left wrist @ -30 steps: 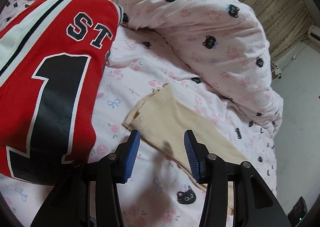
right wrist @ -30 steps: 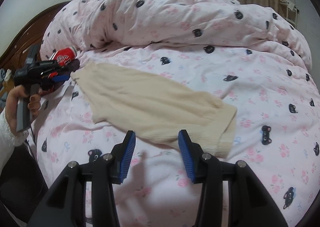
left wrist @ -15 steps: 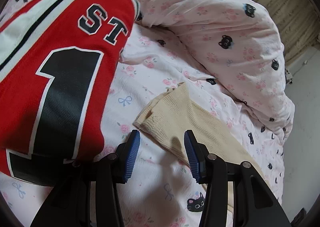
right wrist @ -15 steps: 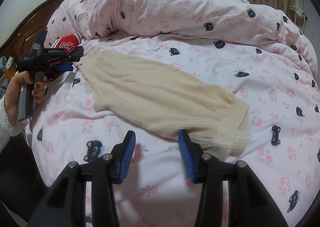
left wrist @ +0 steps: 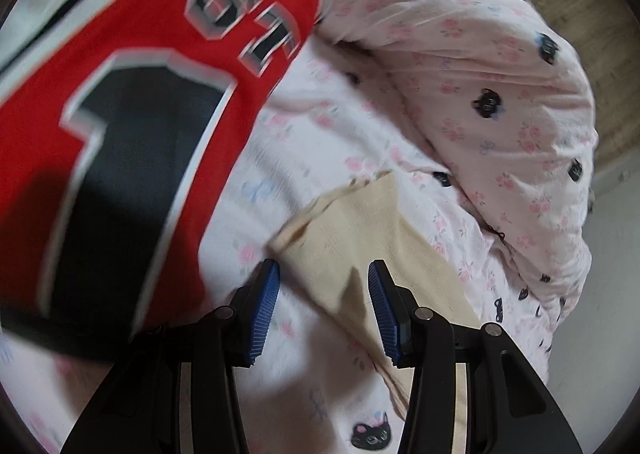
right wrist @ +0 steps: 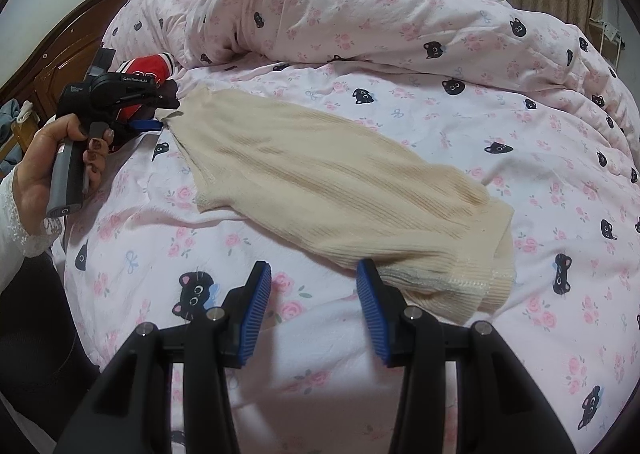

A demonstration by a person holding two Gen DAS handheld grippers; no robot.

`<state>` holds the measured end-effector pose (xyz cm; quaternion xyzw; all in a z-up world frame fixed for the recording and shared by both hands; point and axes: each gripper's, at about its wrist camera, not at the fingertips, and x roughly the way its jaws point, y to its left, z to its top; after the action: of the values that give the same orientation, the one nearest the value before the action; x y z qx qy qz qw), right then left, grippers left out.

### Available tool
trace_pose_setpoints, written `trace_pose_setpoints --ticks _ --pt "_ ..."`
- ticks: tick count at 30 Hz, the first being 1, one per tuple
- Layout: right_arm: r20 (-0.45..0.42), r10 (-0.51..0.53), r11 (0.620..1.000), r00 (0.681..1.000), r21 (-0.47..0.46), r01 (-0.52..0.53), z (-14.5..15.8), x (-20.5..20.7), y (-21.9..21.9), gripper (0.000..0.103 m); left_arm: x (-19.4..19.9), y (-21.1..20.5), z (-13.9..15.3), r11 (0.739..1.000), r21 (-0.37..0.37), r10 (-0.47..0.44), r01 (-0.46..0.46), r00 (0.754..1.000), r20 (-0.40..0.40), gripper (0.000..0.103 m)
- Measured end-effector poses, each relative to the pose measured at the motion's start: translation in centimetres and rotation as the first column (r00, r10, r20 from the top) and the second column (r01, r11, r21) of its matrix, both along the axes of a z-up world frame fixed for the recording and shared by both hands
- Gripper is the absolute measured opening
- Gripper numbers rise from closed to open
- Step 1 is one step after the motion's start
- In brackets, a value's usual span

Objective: Fold clothes
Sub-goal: 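Open the right gripper to lay the cuff down while the left gripper approaches the strip end, then grasp the beige garment's end with the left gripper beside the red jersey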

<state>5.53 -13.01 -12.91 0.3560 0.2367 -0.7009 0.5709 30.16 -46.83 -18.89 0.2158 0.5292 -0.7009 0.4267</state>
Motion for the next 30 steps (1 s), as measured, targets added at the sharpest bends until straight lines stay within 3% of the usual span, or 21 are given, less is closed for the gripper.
trace_pose_setpoints --ticks 5,9,22,30 --pt "0.000 0.005 1.000 1.000 0.002 -0.005 0.0 0.0 -0.1 0.046 0.4 0.8 -0.8 0.997 0.014 0.078 -0.077 0.997 -0.026 0.041" --pt "0.000 0.015 1.000 1.000 0.003 -0.015 0.0 0.2 -0.2 0.046 1.3 -0.1 -1.7 0.991 0.068 0.124 -0.117 0.987 -0.103 0.041" --pt "-0.005 0.026 1.000 1.000 0.002 -0.026 0.1 0.5 -0.1 0.046 3.2 -0.8 -3.0 0.978 0.152 0.187 -0.146 0.931 -0.314 0.041" --pt "0.115 0.019 0.997 0.993 -0.082 -0.009 3.0 -0.7 -1.1 0.046 3.3 -1.1 -3.2 0.978 0.167 0.186 -0.129 0.900 -0.395 0.041"
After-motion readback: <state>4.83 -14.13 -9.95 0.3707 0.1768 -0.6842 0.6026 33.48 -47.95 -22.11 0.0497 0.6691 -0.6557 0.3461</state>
